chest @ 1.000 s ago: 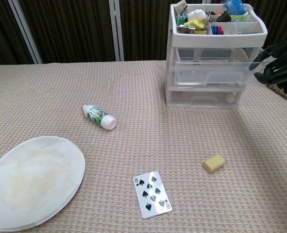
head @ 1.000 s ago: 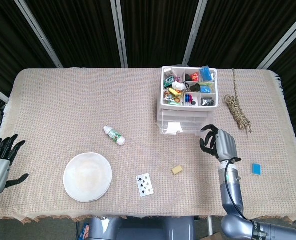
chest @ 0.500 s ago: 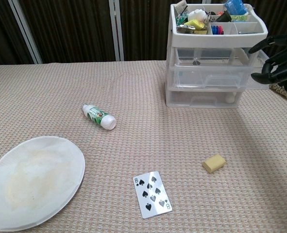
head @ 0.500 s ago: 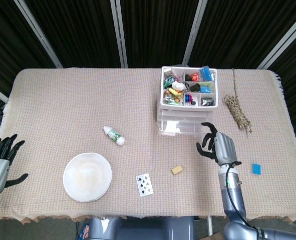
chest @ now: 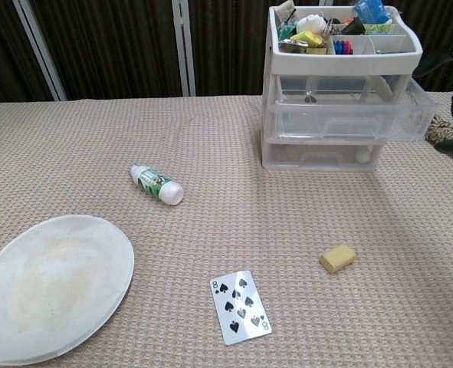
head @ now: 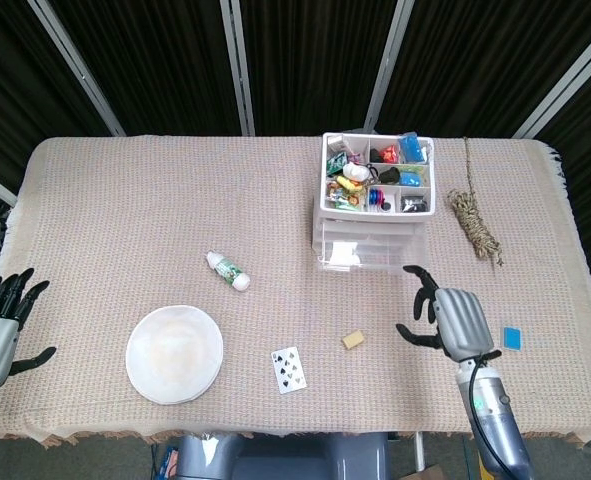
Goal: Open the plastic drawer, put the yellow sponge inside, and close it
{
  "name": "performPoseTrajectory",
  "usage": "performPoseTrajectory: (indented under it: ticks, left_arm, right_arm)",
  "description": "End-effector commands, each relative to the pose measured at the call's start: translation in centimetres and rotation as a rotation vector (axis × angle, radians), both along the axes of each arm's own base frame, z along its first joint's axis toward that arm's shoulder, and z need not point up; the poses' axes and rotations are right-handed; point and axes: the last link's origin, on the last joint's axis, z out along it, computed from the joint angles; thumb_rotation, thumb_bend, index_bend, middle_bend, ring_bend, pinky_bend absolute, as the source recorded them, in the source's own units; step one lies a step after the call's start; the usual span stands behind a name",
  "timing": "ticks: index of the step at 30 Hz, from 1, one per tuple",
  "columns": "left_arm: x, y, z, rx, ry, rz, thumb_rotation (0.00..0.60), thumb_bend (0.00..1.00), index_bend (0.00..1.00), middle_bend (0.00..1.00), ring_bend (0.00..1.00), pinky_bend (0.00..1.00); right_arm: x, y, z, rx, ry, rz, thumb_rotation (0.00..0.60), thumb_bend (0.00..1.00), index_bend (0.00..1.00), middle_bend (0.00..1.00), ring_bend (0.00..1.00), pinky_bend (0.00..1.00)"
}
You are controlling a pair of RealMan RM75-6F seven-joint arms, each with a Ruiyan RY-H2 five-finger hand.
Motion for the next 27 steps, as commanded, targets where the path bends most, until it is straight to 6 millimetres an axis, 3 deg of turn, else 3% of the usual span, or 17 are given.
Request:
performPoseTrajectory:
  ticks: [1,8,12,17,27]
  left_arm:
    - [0.0,0.0,0.0,0.001,0.000,0.001,0.600,0.15,0.12,0.00,0.00,0.00]
    - [0.2,0.0,-0.1,0.004,-0.003,-0.006,0.600,0.15,0.12,0.00,0.00,0.00]
    - [0.2,0.0,0.0,0.012,-0.013,-0.002,0.600,0.15,0.12,0.00,0.00,0.00]
    - [0.2,0.0,0.0,0.016,-0.019,-0.002,0.600,0.15,0.12,0.00,0.00,0.00]
    - [0.2,0.0,0.1,0.024,-0.033,-0.006,0.600,0.15,0.12,0.00,0.00,0.00]
  right_arm:
    - [-1.7,3.4,0.2,0.077,0.072,0.026,0.600,0.07,0.20,0.64,0.67,0.63]
    - [-5.0,6.1,-2.6,0.164,0.257,0.115,0.600,0.03,0.21,0.69,0.70,0.63]
    - [-6.3,6.6,-4.5,0.197,0.298,0.127,0.600,0.03,0.22,0.70,0.71,0.63]
    - [-7.0,5.5,-6.6,0.195,0.322,0.125,0.600,0.03,0.23,0.72,0.73,0.63]
    - [-5.3,3.1,-9.8,0.136,0.301,0.157,0.600,0.06,0.29,0.78,0.77,0.64]
